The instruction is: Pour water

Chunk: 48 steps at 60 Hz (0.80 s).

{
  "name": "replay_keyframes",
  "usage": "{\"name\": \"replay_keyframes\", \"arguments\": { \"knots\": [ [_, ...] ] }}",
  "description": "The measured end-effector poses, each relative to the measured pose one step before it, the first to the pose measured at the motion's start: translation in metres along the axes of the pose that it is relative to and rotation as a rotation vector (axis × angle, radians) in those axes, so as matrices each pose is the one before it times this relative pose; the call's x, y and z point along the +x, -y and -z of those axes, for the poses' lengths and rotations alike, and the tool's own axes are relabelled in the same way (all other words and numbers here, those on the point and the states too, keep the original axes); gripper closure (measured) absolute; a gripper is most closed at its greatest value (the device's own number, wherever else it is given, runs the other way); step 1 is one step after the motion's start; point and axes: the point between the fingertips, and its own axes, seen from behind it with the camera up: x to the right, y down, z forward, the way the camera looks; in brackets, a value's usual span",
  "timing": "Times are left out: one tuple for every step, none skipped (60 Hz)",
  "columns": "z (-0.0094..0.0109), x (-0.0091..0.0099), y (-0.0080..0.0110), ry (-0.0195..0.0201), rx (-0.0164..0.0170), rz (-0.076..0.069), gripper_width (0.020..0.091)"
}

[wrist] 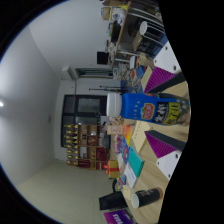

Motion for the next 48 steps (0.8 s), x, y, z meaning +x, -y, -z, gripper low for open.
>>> {"name": "replay_keyframes", "arguments": {
  "knots": [
    [-0.00349,-0.00094,-0.00103,0.00041,-0.00621,0.0008,0.0286],
    [-0.00357,-0.00159,-0.00164,0.00261,-0.00908,0.0006,0.035],
    [-0.00338,-0.00007,-0.00163,-0.00336,-0.00807,-0.0001,0.0414],
    [-0.00381,0.0032,0.0003,-0.01558,-0.00582,0.0023,0.0478],
    [-0.00274,0.00355,0.00068,-0.01513,0.00216,0.005,0.0542],
    [-0.00377,0.0012,-0.00021,-0.01286,0.00057,0.0024,0.0545],
    [-0.00076,0.00054,0.00087,-0.00663,0.00496,-0.0057,0.0546],
    [-0.00035,-0.00048,0.00012,-0.00174,0.00175,-0.0079,0.0551],
    [-0.00061,0.00013,0.00044,-0.00229,0.00256,-0.0078,0.0555],
    [-0.0006,0.00054,0.0005,-0.00334,0.00256,-0.0055,0.0565],
    [-0.0006,0.00033,0.00035,-0.00255,0.00374,-0.0038,0.0577],
    [-0.00065,-0.00006,0.00058,-0.0001,0.00364,-0.0048,0.0578],
    [-0.00067,-0.00037,-0.00005,0.00246,0.0028,-0.0048,0.0592],
    [-0.00082,-0.00067,-0.00057,0.00312,0.00203,-0.0055,0.0595],
    [-0.00071,-0.00034,-0.00043,0.0028,0.00119,-0.0051,0.0595],
    [0.00009,-0.00244,-0.00108,0.00342,0.00062,-0.0047,0.0602],
    [-0.00066,0.00042,0.00081,0.00206,0.00215,-0.0019,0.0632],
    [-0.00036,0.00146,0.00079,-0.00157,0.00101,0.0004,0.0626],
    [-0.00026,0.00062,-0.00043,0.00028,-0.00365,0.0026,0.0653],
    [0.00022,-0.00004,-0.00012,0.00023,-0.00508,0.0015,0.0657],
    [0.00062,0.0001,-0.00031,-0.00158,-0.00739,0.0034,0.0655],
    [0.00096,0.00053,0.00047,0.00026,-0.00823,0.0077,0.0675],
    [0.00129,-0.00065,0.00087,0.00098,-0.00415,0.0066,0.0675],
    [0.00138,-0.00146,0.00314,0.00241,0.00091,0.0137,0.0675],
    [0.00203,-0.00715,0.00137,-0.00007,0.00799,0.0162,0.0677],
    [0.00208,-0.00275,0.00551,0.00432,0.0056,0.0258,0.0675],
    [0.0025,-0.00292,0.00763,0.00192,0.00894,0.0331,0.0674],
    [0.00245,-0.00231,0.00864,-0.00079,0.01147,0.0382,0.0673],
    [0.00255,-0.00187,0.00961,-0.00315,0.01284,0.0431,0.0674],
    [0.00201,-0.00246,0.01057,-0.00319,0.01398,0.0472,0.0675],
    [0.00167,-0.00282,0.01073,-0.00332,0.01452,0.049,0.0671],
    [0.00194,-0.0022,0.01136,-0.0031,0.01527,0.0502,0.0674],
    [0.00215,-0.00226,0.01134,-0.00219,0.01523,0.0517,0.0673],
    [-0.00163,0.00478,0.00692,0.00698,0.01712,0.0537,0.0673],
    [0.00364,-0.00213,0.01259,-0.00332,0.01423,0.0547,0.0673],
    [-0.00196,-0.00848,0.00962,-0.00435,0.01628,0.0545,0.0674],
    [0.00105,-0.00299,0.01025,-0.00065,0.01282,0.0616,0.0675],
    [0.00054,-0.00224,0.01015,-0.0006,0.01239,0.0653,0.0678],
    [-0.0002,-0.00251,0.00928,-0.0017,0.01167,0.0672,0.0679],
    [-0.00009,-0.00207,0.00905,-0.00182,0.01082,0.0694,0.0677],
    [-0.00064,-0.00239,0.009,-0.00113,0.01193,0.0716,0.0675],
    [-0.00103,-0.00225,0.00858,-0.00052,0.01316,0.073,0.0678],
    [-0.00107,-0.00257,0.00881,-0.00382,0.01287,0.0716,0.0679],
    [0.00004,0.00781,0.00506,0.00741,0.01617,0.075,0.0677],
    [-0.00051,-0.00984,0.00801,-0.01337,0.00881,0.0588,0.0678],
    [-0.00394,-0.00315,0.00777,0.00126,0.0147,0.0726,0.0678],
    [-0.00071,-0.0038,0.00793,-0.00032,0.01213,0.0688,0.0677],
    [-0.00022,-0.00299,0.00717,-0.00066,0.01166,0.0652,0.0676]
  ]
}}
